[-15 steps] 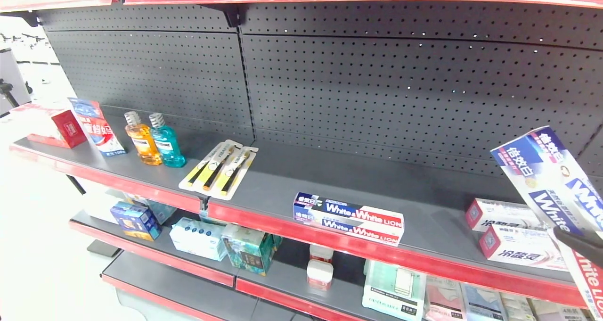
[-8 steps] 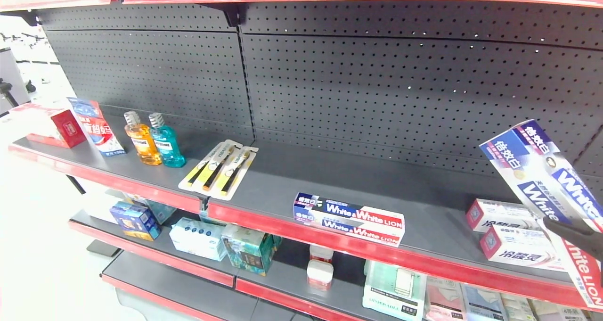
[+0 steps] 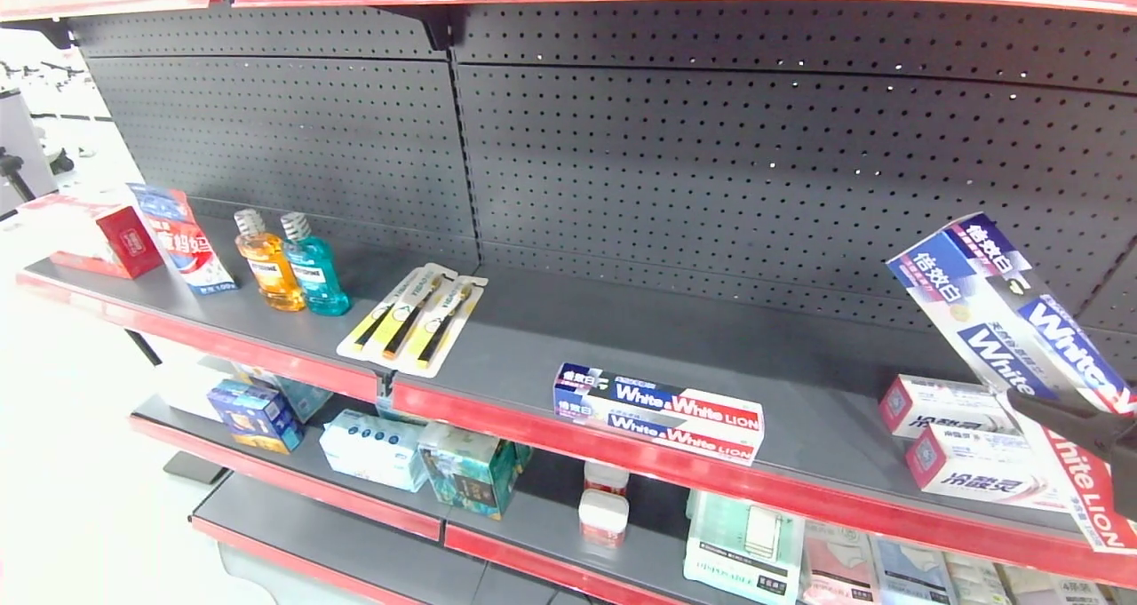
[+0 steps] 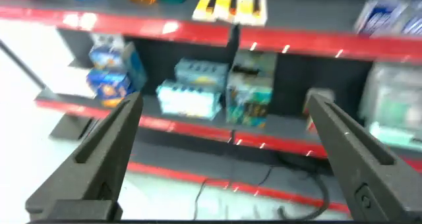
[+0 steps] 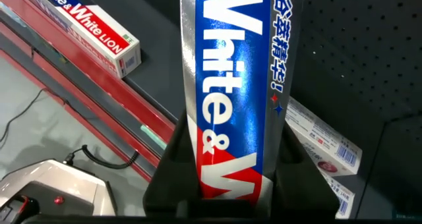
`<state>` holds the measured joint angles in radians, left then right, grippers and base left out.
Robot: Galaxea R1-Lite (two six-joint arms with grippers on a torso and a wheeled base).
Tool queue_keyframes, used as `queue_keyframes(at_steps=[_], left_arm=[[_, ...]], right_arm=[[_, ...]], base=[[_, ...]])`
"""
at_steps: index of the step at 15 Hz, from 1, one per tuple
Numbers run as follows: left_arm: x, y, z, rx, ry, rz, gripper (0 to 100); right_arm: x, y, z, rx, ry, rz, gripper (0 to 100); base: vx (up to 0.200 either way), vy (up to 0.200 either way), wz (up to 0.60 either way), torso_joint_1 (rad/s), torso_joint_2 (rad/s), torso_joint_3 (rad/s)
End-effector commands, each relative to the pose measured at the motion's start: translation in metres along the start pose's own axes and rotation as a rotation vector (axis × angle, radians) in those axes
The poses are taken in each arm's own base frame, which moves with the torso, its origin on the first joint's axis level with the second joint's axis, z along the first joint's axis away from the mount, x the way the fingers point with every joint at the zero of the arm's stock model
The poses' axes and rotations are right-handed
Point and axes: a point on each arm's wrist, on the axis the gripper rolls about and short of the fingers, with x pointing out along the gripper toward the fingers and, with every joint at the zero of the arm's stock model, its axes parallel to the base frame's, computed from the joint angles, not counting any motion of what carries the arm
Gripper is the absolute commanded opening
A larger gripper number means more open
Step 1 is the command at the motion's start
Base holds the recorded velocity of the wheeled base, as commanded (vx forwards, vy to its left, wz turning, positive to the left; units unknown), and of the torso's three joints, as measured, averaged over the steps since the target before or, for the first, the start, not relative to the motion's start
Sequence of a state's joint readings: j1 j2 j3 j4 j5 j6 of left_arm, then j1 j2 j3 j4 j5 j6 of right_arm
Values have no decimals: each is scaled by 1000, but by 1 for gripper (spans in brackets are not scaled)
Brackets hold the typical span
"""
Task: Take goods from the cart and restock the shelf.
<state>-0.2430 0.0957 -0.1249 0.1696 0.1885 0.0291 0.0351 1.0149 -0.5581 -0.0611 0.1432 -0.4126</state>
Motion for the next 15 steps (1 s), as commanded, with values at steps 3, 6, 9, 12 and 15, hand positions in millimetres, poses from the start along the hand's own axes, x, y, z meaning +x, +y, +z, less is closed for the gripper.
queue_keyframes(at_steps=[3, 6, 9, 12, 15], left_arm=[[10, -3, -3, 16, 134, 152, 100], [3, -7, -5, -48, 73, 329, 100], [3, -10, -9, -93, -53, 193, 100], [4, -11, -11, -76, -110, 16, 100], [4, -11, -19, -56, -136, 74, 100]], right_arm=[[-2, 0, 1, -1, -12, -6, 0], [-3, 0, 2, -1, -15, -7, 0], [-1, 0, 1, 0, -7, -3, 0], [0, 0, 0, 1, 0, 0, 0], [1, 0, 0, 6, 3, 1, 0]], base=[[0, 0, 0, 0, 0, 0], [0, 0, 0, 0, 0, 0], [0, 0, 0, 0, 0, 0], [0, 0, 0, 0, 0, 0], [0, 0, 0, 0, 0, 0]])
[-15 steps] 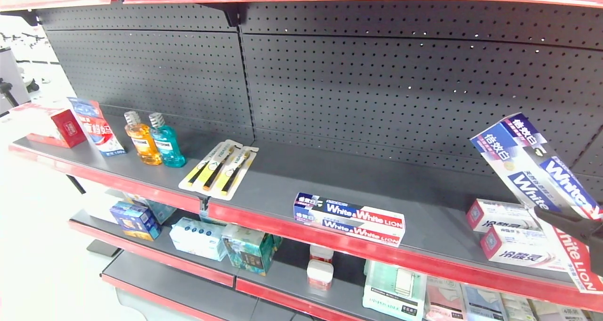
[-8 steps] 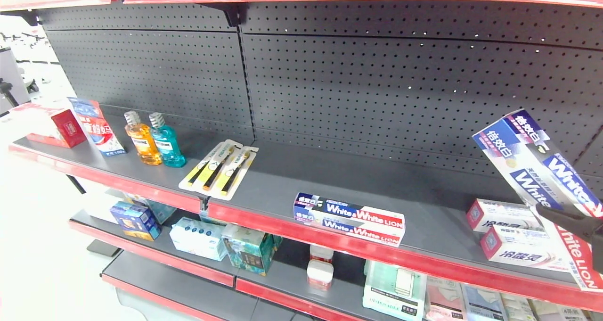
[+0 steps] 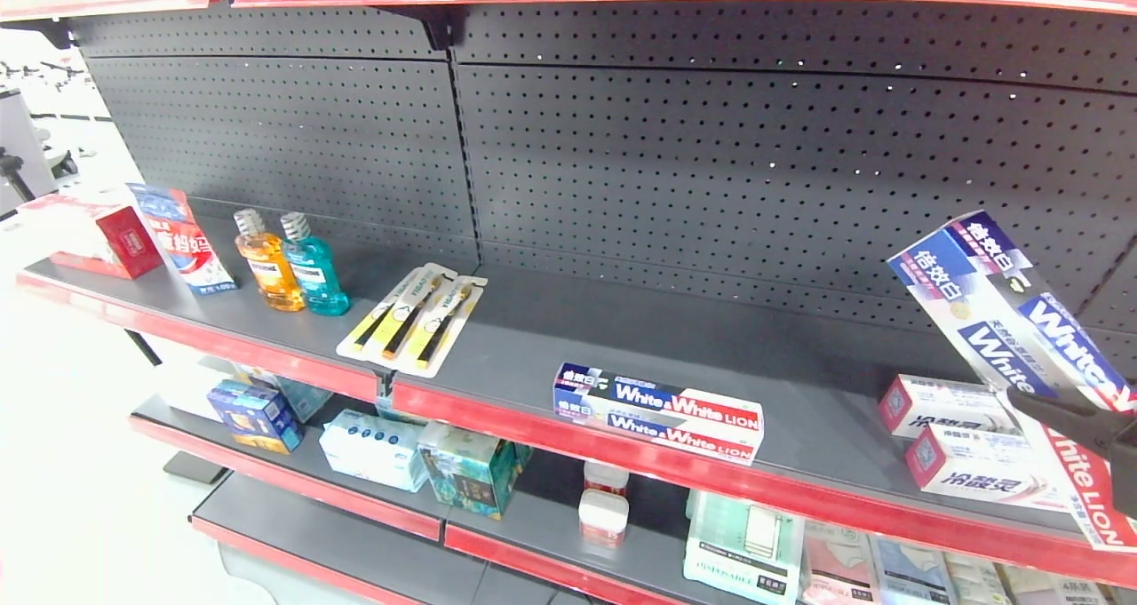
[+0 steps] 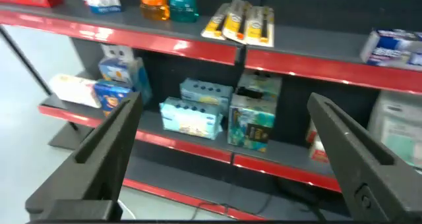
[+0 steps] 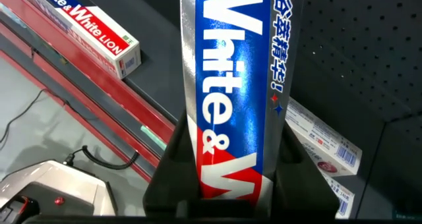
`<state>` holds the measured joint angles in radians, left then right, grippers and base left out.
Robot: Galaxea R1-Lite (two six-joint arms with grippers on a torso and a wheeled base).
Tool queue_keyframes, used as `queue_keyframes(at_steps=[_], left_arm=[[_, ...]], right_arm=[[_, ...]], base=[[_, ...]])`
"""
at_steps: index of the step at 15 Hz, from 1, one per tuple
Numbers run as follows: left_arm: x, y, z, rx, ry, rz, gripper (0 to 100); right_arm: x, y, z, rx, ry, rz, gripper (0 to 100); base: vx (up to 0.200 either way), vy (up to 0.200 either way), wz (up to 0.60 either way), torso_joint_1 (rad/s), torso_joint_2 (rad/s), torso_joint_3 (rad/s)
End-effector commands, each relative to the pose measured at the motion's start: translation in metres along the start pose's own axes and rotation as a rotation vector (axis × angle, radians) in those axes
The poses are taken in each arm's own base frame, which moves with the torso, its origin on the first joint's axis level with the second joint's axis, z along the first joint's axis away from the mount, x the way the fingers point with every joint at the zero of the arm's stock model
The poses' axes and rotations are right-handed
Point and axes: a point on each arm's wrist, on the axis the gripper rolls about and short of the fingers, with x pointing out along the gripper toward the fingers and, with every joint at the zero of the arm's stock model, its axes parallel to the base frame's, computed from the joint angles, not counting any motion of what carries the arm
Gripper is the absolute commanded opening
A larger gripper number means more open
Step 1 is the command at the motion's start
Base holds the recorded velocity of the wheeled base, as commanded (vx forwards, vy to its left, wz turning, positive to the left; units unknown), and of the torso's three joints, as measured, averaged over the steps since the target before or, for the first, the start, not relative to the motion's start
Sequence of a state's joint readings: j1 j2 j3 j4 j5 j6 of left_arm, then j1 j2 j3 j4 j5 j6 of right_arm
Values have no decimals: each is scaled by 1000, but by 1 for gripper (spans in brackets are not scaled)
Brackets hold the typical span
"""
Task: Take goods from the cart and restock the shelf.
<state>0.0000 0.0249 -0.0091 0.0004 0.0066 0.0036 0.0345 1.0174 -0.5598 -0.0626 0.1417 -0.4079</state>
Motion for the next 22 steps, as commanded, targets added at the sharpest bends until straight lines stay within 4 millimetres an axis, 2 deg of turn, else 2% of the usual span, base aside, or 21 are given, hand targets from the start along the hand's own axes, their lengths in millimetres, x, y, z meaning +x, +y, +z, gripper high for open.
queue_keyframes(at_steps=[1, 5, 7, 9, 11, 14, 15, 19, 20, 22], left_arm=[[-1, 0, -3, 2, -16, 7, 100], [-1, 0, -3, 2, -16, 6, 100], [-1, 0, -3, 2, -16, 6, 100], [-1, 0, -3, 2, -16, 6, 100], [-1, 0, -3, 2, -16, 6, 100], [-1, 0, -3, 2, -16, 6, 100], [-1, 0, -3, 2, -16, 6, 100], [-1, 0, -3, 2, -16, 6, 100], [-1, 0, -3, 2, -16, 6, 100], [-1, 0, -3, 2, -16, 6, 100]], right_arm=[[1, 1, -2, -1, 6, 4, 0], [8, 2, 14, -24, -28, 55, 0], [25, 2, 21, -33, -7, 95, 0], [46, 5, 25, -38, -15, 142, 0], [80, 2, 29, -44, -71, 226, 0], [115, -7, 35, -116, -101, 306, 0], [138, -17, 29, -170, -103, 355, 0], [178, -20, 28, -205, -113, 443, 0], [179, -20, 29, -209, -116, 448, 0], [205, -10, 35, -236, -133, 498, 0]], base=[[0, 0, 0, 0, 0, 0], [0, 0, 0, 0, 0, 0], [0, 0, 0, 0, 0, 0], [0, 0, 0, 0, 0, 0], [0, 0, 0, 0, 0, 0], [0, 0, 0, 0, 0, 0], [0, 0, 0, 0, 0, 0], [0, 0, 0, 0, 0, 0], [0, 0, 0, 0, 0, 0], [0, 0, 0, 0, 0, 0]])
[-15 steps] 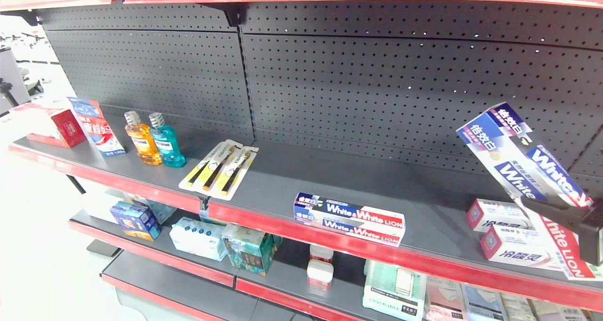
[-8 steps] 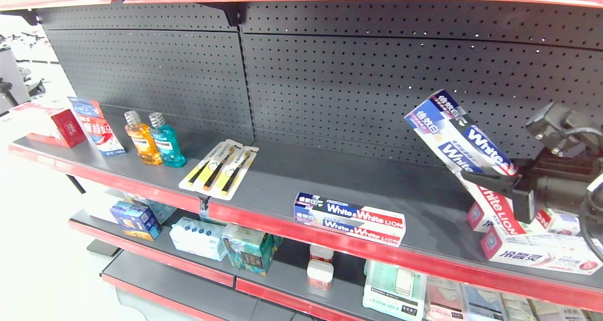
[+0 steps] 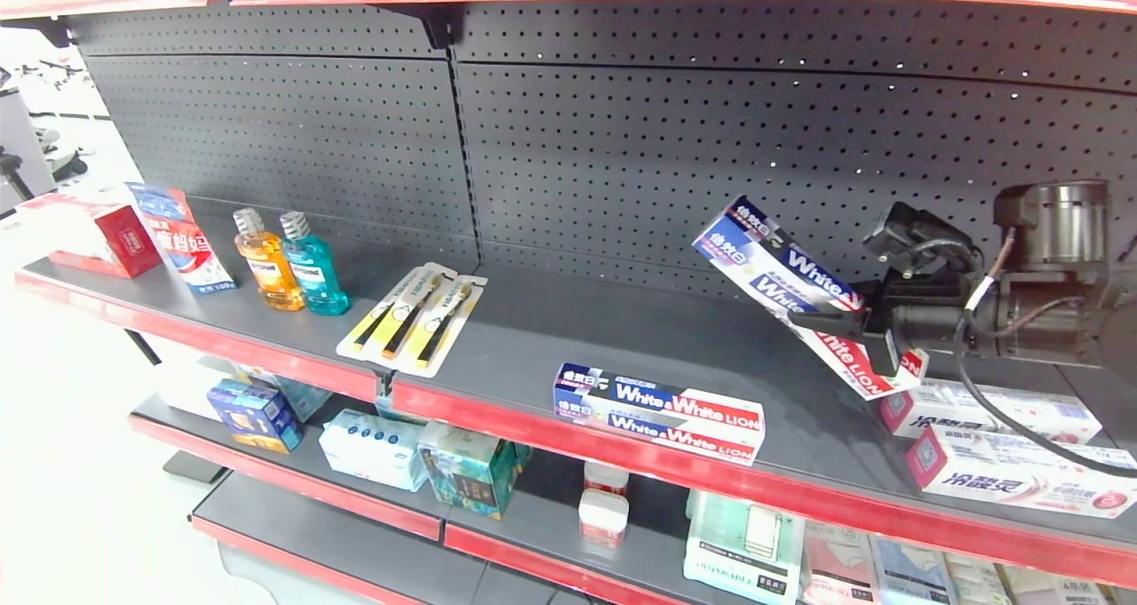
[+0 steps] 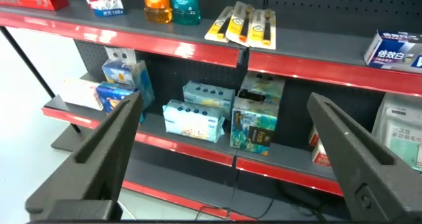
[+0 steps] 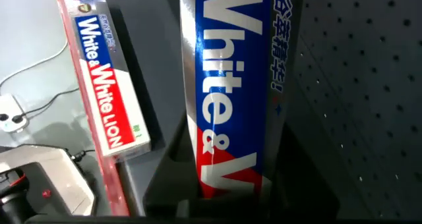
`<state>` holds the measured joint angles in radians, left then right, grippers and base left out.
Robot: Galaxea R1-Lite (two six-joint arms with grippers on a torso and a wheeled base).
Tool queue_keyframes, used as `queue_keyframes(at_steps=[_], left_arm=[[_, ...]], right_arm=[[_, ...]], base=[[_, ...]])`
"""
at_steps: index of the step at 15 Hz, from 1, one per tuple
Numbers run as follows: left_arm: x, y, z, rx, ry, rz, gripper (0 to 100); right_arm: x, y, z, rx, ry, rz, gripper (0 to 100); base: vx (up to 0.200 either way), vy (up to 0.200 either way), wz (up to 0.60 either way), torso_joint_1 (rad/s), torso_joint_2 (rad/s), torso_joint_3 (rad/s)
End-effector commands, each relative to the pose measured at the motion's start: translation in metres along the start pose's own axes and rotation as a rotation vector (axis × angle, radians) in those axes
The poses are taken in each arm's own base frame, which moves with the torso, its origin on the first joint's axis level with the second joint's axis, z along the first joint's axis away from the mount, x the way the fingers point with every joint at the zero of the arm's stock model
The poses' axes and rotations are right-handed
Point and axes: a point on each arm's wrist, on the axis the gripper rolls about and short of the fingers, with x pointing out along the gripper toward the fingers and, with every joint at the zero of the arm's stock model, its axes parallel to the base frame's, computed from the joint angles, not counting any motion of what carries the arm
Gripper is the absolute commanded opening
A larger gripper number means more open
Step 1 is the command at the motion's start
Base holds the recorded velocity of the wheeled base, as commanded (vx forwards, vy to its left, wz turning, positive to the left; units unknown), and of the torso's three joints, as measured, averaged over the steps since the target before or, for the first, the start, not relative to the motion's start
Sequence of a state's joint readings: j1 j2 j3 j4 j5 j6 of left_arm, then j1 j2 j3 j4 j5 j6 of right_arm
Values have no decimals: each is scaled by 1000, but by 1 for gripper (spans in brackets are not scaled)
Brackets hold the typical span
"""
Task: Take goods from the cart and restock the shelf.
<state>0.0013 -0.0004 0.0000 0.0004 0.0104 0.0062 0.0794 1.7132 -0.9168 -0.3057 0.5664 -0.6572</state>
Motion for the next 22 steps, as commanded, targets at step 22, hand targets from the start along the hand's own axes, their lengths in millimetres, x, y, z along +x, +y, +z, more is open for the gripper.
queue_keyframes(at_steps=[22], left_arm=[[0, 0, 0, 0, 0, 1, 100]], right_arm=[[106, -23, -40, 31, 29, 154, 0]], base=[[0, 0, 0, 0, 0, 0]])
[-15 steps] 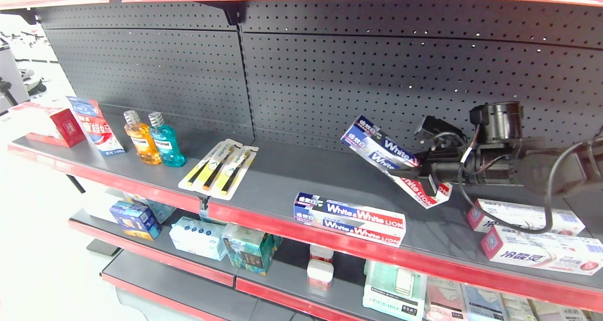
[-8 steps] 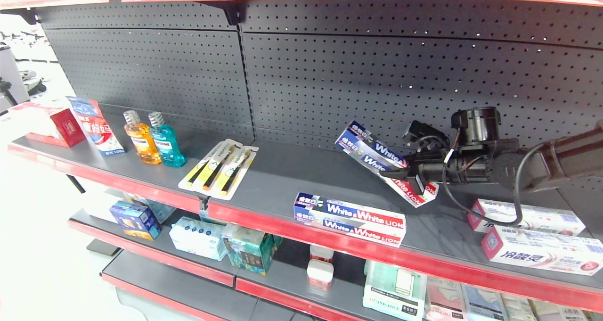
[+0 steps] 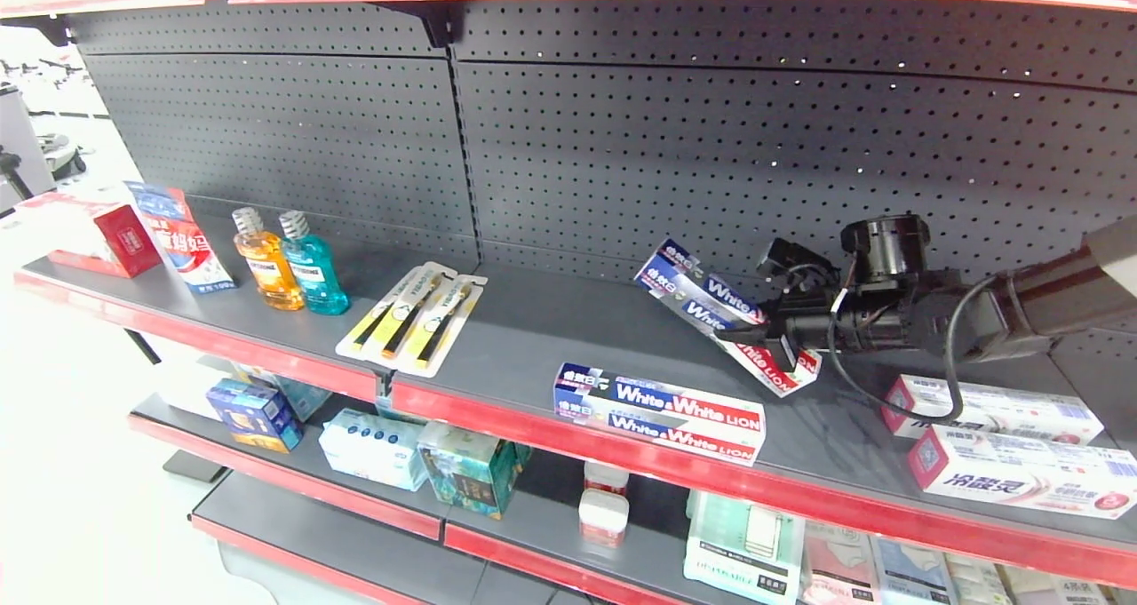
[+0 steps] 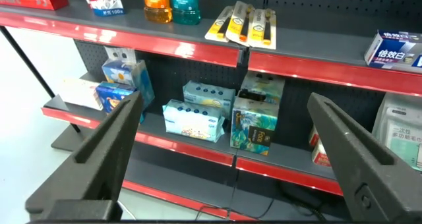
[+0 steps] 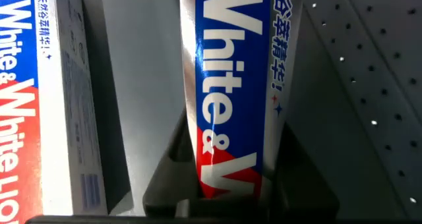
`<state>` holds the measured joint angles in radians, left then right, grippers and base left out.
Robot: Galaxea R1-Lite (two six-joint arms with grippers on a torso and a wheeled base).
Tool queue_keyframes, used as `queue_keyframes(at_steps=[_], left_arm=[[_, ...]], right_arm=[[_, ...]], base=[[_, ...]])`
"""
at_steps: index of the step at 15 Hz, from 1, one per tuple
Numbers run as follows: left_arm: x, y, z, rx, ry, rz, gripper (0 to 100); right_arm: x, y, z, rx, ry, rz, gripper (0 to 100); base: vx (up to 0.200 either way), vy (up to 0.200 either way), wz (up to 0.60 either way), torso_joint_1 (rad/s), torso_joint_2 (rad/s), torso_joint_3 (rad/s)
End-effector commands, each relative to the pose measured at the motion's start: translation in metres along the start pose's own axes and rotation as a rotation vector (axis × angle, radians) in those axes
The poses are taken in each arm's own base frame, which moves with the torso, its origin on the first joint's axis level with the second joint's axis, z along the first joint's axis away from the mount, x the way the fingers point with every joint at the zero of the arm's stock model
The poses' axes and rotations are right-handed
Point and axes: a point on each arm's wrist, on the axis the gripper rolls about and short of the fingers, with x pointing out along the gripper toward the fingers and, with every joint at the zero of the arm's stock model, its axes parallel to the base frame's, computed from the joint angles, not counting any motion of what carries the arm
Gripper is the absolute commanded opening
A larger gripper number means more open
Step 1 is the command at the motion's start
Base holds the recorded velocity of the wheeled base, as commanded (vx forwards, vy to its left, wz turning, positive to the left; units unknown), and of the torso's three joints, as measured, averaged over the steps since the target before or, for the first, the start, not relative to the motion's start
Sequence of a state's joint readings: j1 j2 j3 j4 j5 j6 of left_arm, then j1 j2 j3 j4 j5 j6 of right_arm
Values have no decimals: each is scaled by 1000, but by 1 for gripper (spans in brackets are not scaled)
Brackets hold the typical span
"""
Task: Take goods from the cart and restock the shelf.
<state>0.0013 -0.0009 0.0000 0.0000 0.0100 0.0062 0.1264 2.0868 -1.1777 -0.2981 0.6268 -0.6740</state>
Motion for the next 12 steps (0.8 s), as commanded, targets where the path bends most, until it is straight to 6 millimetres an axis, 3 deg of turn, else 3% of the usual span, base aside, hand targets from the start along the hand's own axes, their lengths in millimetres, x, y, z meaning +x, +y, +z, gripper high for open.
queue_keyframes(at_steps=[1, 12], left_arm=[[0, 0, 0, 0, 1, 1, 100], [0, 0, 0, 0, 1, 3, 100]], right_arm=[[6, -1, -2, -3, 0, 8, 0], [22, 0, 0, -13, -20, 44, 0]], base=[[0, 0, 0, 0, 0, 0], [0, 0, 0, 0, 0, 0]])
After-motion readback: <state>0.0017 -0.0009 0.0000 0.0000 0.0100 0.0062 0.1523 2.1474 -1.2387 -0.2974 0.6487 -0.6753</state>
